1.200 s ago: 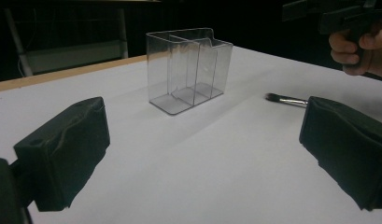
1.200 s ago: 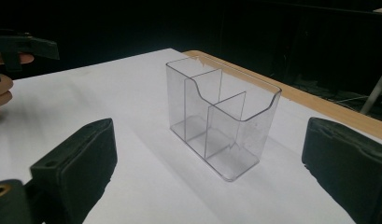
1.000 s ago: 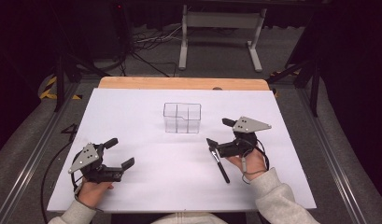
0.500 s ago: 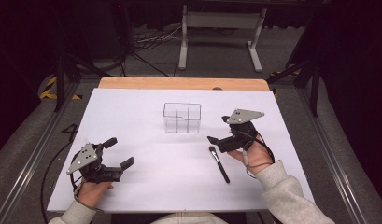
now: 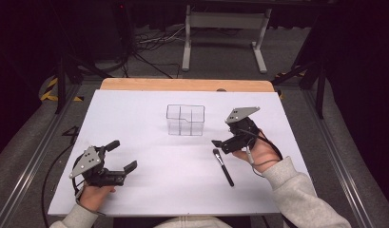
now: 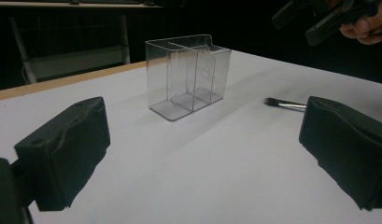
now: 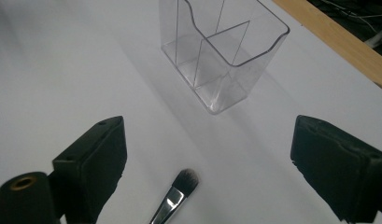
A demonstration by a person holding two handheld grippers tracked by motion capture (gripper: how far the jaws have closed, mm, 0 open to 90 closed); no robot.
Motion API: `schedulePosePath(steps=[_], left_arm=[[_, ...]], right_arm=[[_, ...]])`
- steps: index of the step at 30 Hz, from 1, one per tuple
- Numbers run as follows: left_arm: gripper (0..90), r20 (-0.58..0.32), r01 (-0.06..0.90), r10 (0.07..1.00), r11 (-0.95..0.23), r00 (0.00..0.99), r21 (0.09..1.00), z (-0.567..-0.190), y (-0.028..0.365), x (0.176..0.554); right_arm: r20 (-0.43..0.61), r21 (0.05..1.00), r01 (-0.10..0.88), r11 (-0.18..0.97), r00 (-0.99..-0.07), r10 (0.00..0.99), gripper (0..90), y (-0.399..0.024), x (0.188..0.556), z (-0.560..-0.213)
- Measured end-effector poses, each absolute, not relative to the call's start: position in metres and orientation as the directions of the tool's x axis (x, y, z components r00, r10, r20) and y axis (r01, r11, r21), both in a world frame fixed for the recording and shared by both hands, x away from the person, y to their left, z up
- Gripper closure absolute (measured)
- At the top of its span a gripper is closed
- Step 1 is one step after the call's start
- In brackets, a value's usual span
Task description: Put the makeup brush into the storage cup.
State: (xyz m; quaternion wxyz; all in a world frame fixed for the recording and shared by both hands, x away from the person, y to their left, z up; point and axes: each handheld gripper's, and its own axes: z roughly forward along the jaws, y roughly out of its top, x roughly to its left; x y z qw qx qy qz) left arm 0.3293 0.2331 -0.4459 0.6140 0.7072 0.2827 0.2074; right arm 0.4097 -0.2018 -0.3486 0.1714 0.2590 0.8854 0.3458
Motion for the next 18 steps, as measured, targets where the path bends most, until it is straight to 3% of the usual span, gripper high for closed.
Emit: schedulePosePath(steps=[18], left_arm=[[2.7, -0.050, 0.144, 0.654, -0.091, 0.755, 0.985, -0.4459, 0.2324, 0.3294]], right_arm=[[-0.127, 0.573, 0.388, 0.722, -0.828, 0.546, 13.7, -0.1932, 0.4198, -0.3421]])
